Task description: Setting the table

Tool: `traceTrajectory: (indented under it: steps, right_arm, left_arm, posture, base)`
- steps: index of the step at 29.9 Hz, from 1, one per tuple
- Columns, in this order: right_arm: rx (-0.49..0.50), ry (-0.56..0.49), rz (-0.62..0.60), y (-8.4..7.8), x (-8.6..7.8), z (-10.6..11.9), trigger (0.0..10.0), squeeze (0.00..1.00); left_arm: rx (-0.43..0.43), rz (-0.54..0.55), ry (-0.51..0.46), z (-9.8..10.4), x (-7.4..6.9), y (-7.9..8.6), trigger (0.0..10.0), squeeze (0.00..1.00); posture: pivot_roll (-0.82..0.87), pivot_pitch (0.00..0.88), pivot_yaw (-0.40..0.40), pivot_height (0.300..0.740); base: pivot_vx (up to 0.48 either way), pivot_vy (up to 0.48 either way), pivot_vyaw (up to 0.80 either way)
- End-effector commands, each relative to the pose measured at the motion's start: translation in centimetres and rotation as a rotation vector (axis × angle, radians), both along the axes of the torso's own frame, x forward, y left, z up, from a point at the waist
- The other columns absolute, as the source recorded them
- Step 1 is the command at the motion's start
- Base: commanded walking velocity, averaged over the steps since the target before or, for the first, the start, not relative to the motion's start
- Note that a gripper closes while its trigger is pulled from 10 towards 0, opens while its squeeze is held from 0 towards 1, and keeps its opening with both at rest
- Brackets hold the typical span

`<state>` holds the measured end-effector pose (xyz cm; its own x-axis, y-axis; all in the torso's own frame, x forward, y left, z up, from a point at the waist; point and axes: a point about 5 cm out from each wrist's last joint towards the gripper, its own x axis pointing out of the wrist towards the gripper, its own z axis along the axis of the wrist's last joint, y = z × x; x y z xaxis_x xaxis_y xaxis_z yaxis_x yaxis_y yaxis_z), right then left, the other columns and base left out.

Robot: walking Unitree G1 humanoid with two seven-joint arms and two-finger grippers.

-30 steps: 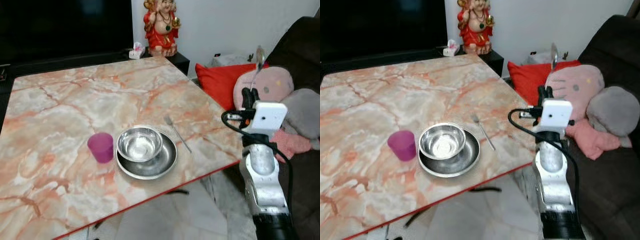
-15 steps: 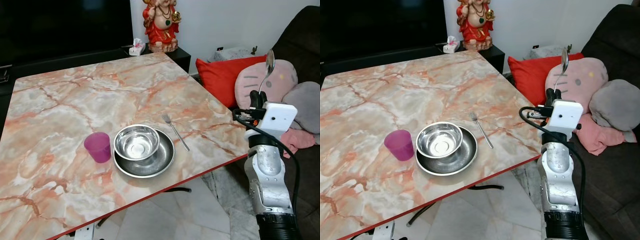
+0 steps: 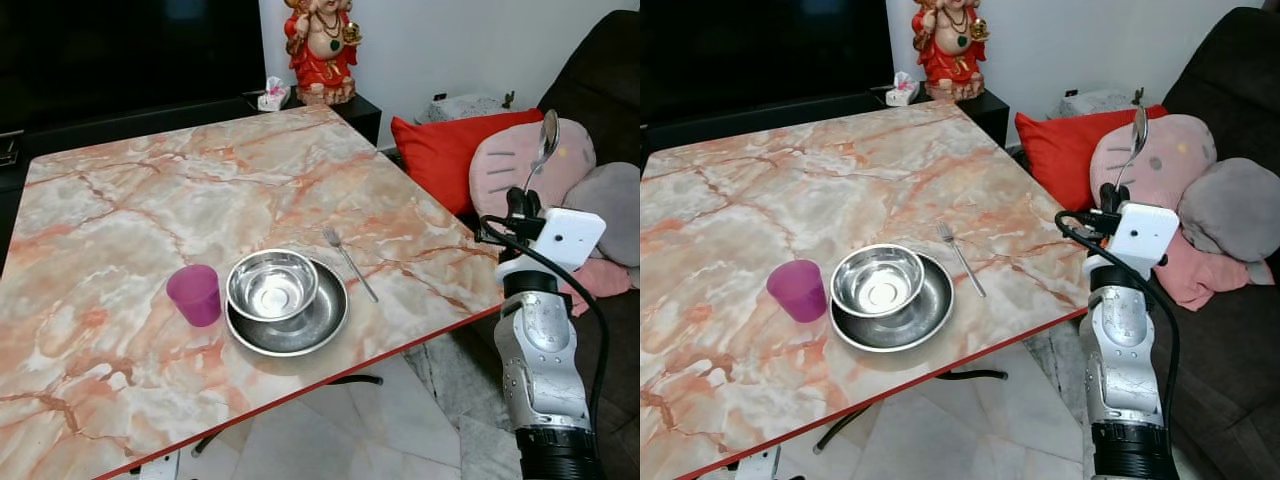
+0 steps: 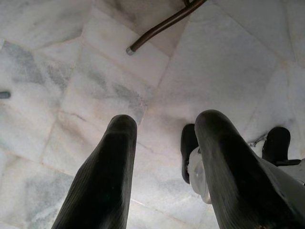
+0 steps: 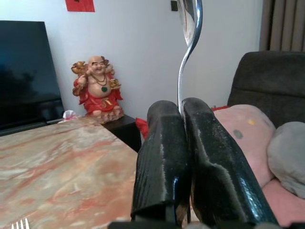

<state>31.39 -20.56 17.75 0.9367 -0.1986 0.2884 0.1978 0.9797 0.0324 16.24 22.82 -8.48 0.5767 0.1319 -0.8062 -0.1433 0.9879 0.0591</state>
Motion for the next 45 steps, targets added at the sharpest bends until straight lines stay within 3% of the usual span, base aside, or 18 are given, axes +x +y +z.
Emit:
traceTrajectory:
  steps: [1, 14, 34, 37, 39, 43, 45]
  right_arm:
    - [-0.002, -0.005, 0.012, 0.2, 0.3, 0.5, 10.0, 0.00]
    - [-0.007, -0.008, 0.034, 0.5, 0.4, 0.6, 10.0, 0.00]
    - [-0.041, 0.040, 0.071, 0.4, 0.6, 0.2, 10.0, 0.00]
    - [-0.073, 0.093, 0.090, -0.1, 1.0, 0.0, 10.0, 0.00]
    - [-0.097, 0.237, 0.122, -1.0, 1.6, -1.5, 10.0, 0.00]
    - [-0.080, 0.375, 0.184, -2.0, 1.9, -3.3, 10.0, 0.00]
    - [-0.040, 0.477, 0.273, -2.4, 2.1, -4.6, 10.0, 0.00]
  left_arm:
    - [0.003, 0.021, 0.027, -0.3, -0.7, 0.3, 10.0, 0.00]
    - [0.033, 0.065, 0.088, -0.8, -3.6, 2.1, 10.0, 0.00]
    - [0.014, 0.046, 0.074, -0.9, -2.9, 0.9, 10.0, 0.00]
    - [0.015, 0.049, 0.083, -1.0, -3.2, 1.1, 10.0, 0.00]
    - [0.015, 0.051, 0.092, -0.9, -3.5, 1.6, 10.0, 0.00]
    - [0.015, 0.052, 0.096, -0.9, -3.6, 1.9, 10.0, 0.00]
    - [0.014, 0.051, 0.094, -0.8, -3.5, 2.0, 10.0, 0.00]
  posture:
    - [0.03, 0.000, 0.000, 0.740]
    - [0.03, 0.000, -0.003, 0.740]
    - [0.03, 0.000, -0.001, 0.740]
    - [0.02, 0.000, 0.002, 0.740]
    - [0.02, 0.000, 0.003, 0.740]
    - [0.02, 0.000, 0.004, 0.740]
    - [0.02, 0.000, 0.004, 0.740]
  base:
    - [0.274, 0.000, 0.00]
    - [0.312, 0.000, 0.00]
    - [0.066, 0.000, 0.00]
    - [0.000, 0.000, 0.00]
    - [0.000, 0.000, 0.00]
    - [0.000, 0.000, 0.00]
    - [0.000, 0.000, 0.00]
